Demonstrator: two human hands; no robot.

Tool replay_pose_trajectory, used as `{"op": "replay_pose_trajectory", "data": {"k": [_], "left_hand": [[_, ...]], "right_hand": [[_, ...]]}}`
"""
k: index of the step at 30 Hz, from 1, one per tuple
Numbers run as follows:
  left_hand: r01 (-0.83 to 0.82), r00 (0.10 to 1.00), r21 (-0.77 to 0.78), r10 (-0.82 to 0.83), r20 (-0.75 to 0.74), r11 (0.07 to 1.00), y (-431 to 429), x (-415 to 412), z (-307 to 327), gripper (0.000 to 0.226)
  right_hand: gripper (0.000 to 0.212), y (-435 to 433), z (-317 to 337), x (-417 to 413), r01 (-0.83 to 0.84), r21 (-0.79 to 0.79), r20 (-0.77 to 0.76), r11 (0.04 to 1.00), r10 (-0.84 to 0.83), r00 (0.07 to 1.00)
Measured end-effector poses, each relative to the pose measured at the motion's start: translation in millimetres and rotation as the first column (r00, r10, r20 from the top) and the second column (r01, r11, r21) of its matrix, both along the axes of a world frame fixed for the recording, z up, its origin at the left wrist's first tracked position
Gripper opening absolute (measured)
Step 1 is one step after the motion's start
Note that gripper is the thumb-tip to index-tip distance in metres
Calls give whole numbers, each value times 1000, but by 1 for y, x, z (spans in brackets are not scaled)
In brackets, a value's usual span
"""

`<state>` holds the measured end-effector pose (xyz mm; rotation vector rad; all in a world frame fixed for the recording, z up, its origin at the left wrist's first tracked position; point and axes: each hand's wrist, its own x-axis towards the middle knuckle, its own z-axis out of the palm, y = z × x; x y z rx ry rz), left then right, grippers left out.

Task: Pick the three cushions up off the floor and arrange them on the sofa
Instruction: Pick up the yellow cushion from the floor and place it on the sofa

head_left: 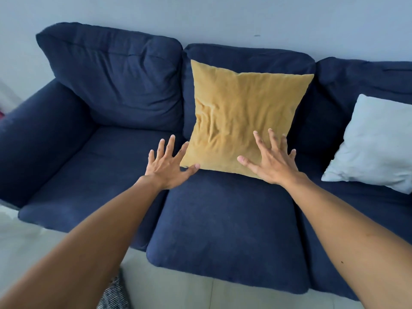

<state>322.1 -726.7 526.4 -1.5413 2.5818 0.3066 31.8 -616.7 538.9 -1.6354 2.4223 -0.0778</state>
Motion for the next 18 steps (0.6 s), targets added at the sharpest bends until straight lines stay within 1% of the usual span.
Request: {"op": "replay_pose_trajectory", "data": {"k": [4, 8, 14, 18], "left_hand": [[-31, 1000, 34, 31, 0, 999, 7, 38, -4, 94], [-45, 999, 48, 45, -11, 998, 19, 79, -10, 93], [-43, 999, 54, 43, 10, 998, 39, 163, -17, 91], [-61, 998, 68, 60, 21, 996, 51, 225, -26, 91]], "right_hand": [[111, 8, -1, 32, 0, 46, 12, 999, 0, 1000], [110, 19, -3, 73, -2, 83, 4, 997, 2, 1000], [106, 30, -10, 162, -20, 94, 26, 995, 18, 999], [106, 33, -23, 226, -62, 98, 47, 993, 58, 997]]}}
